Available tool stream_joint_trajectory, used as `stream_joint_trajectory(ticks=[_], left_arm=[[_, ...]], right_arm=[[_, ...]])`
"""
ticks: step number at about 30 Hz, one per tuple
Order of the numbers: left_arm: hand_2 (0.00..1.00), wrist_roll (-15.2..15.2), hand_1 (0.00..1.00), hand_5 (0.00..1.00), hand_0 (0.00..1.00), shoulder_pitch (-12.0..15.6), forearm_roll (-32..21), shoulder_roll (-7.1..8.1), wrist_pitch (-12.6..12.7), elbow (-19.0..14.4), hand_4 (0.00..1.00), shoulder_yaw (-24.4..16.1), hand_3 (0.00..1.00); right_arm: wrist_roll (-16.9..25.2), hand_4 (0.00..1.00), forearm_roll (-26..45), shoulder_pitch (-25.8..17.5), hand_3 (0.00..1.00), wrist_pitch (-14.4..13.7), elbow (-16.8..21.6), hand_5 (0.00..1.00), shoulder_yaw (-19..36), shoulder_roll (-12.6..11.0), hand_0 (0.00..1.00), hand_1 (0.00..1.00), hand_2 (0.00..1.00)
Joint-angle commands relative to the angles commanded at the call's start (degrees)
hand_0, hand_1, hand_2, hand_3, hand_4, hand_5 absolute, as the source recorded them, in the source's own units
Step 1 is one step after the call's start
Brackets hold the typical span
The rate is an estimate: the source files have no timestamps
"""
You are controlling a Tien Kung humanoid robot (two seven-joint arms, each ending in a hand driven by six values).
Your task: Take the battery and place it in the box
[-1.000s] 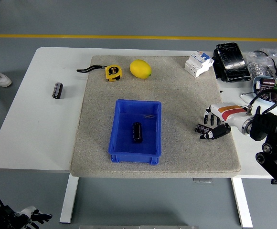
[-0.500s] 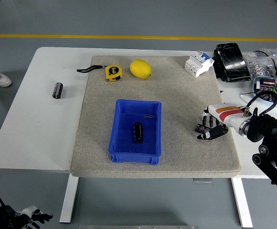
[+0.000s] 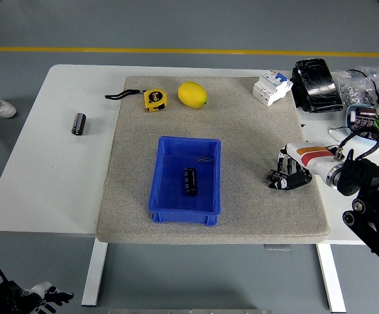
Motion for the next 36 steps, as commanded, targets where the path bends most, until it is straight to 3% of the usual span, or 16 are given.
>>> stream_joint_trajectory(ticks=[5,6,11,12,25,36], left_arm=[[0.733,0.0,0.696,0.535,0.73,0.08,0.0,-0.01,-0.02,-0.02,0.588,0.05,0.563],[0.733,0.0,0.696,0.535,0.731,0.1,0.01,-0.01,-0.03,-0.03,0.589,0.04,0.563],[0.733,0.0,0.696,0.535,0.731,0.07,0.06,0.01,-0.04,-0.06,0.589,0.08,0.563],[0.734,-0.02,0.696,0.535,0.731,0.04,0.05,0.02,-0.03,-0.06,0.588,0.11,0.563],[0.731,0.0,0.696,0.534,0.731,0.1,0.2,0.1,-0.09,-0.07,0.589,0.04,0.563],[0.733,0.22,0.696,0.534,0.731,0.4,1.14,0.36,-0.44,-0.1,0.589,-0.54,0.563]], right_arm=[[-0.37,0.827,1.21,-0.13,0.469,-1.32,-0.1,0.218,-0.53,-0.04,0.349,0.332,0.399],[-0.41,0.86,1.26,-0.15,0.456,-1.54,-0.06,0.108,-0.6,-0.06,0.372,0.33,0.393],[-0.39,0.86,0.98,-0.07,0.456,-2.52,-0.04,0.108,-0.62,-0.03,0.372,0.33,0.393],[-0.38,0.923,0.88,-0.05,0.459,-2.55,-0.07,0.02,-0.62,-0.03,0.364,0.333,0.392],[-0.57,0.921,0.65,0.05,0.458,-2.15,-0.02,0.002,-0.29,-0.27,0.362,0.332,0.392],[-0.6,0.931,0.82,1.72,0.462,-1.32,1.6,0.002,-1.77,-2.01,0.36,0.335,0.392]])
